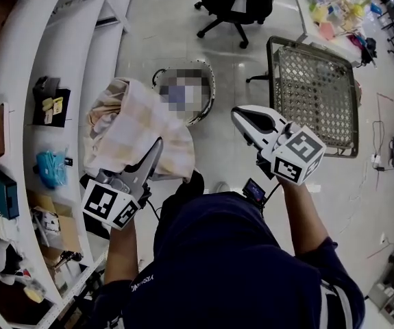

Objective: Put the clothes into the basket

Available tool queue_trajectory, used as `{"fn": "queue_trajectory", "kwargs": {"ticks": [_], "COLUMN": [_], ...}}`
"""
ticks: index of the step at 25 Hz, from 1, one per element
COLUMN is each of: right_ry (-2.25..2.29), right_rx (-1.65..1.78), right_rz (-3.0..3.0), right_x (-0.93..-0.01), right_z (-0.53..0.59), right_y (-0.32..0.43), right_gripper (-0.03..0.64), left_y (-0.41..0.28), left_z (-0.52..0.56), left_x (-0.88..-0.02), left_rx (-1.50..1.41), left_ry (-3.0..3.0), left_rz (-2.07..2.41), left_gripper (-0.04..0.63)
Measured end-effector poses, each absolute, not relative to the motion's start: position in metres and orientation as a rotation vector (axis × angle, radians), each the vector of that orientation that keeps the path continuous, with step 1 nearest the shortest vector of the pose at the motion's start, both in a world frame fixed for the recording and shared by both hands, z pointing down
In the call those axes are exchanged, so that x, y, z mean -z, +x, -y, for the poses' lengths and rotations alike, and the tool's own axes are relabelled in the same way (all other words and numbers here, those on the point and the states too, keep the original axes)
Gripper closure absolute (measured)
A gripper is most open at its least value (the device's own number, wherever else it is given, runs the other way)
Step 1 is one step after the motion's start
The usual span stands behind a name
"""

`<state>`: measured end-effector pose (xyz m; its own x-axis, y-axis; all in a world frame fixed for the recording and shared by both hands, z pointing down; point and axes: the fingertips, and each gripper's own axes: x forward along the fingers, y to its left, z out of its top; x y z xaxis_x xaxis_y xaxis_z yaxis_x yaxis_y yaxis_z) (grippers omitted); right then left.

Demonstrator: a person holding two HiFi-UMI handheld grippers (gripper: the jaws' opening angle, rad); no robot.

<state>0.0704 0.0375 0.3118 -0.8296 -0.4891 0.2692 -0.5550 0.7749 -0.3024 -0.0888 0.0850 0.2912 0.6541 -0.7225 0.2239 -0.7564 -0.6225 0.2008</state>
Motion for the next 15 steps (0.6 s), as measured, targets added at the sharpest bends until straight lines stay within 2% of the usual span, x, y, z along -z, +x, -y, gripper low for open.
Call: {"fn": "queue_trajectory", "kwargs": {"ticks": [15], "right_ry": [0.863], "right_rx": [-0.569], "right_rz": [2.726], "right_x": [-0.315], "right_z": [0.032], "right_y": [0.002], "right_gripper": [0.609], "left_y": [-0.158], "left_z": [-0.005], "left_x": [-0.306], "left_rx": [-0.143], "left_ry": [2.584], "left_rz": [1.129], "left_gripper": [0.466]}}
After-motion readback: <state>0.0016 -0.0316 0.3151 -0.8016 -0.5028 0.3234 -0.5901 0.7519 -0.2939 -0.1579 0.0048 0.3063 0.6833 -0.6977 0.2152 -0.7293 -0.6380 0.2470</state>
